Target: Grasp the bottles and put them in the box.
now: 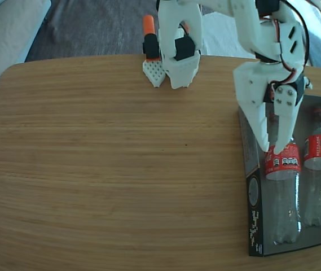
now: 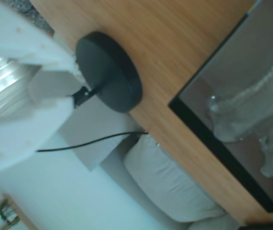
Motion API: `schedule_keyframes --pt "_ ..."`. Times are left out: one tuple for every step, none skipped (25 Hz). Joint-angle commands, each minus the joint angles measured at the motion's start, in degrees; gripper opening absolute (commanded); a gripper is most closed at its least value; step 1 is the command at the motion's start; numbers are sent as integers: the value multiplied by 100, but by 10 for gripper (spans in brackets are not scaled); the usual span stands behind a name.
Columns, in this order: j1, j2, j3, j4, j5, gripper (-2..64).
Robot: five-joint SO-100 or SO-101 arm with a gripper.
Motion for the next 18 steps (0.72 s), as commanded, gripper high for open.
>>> schedule_keyframes --pt "396 888 352 -281 18 -4" --pt "624 1063 510 -352 18 -4" --pt "870 1222 694 -387 18 -4" --pt "1125 1362 861 -387 18 -4" --pt "1362 1503 1020 -387 18 -4" --pt "1591 1635 1160 -387 18 -4" --pt "1775 1784 1274 -396 26 -4" --pt "1916 1960 1389 -396 158 -4" --pt "2030 2153 1521 -396 439 -4" --pt "2136 2347 1661 -396 756 -4" --pt "2268 2531 1819 -396 1072 -4" --pt "2426 2689 1986 -396 1354 -4" --pt "2584 2839 2153 -396 1573 -4" --pt "2725 2988 2338 -396 1723 -4" --pt "2821 3146 2522 -387 1793 -4" --pt "2874 3322 2742 -378 1819 -4" --pt "2892 3507 2971 -369 1811 -4" --pt "2883 3727 3199 -369 1819 -4"
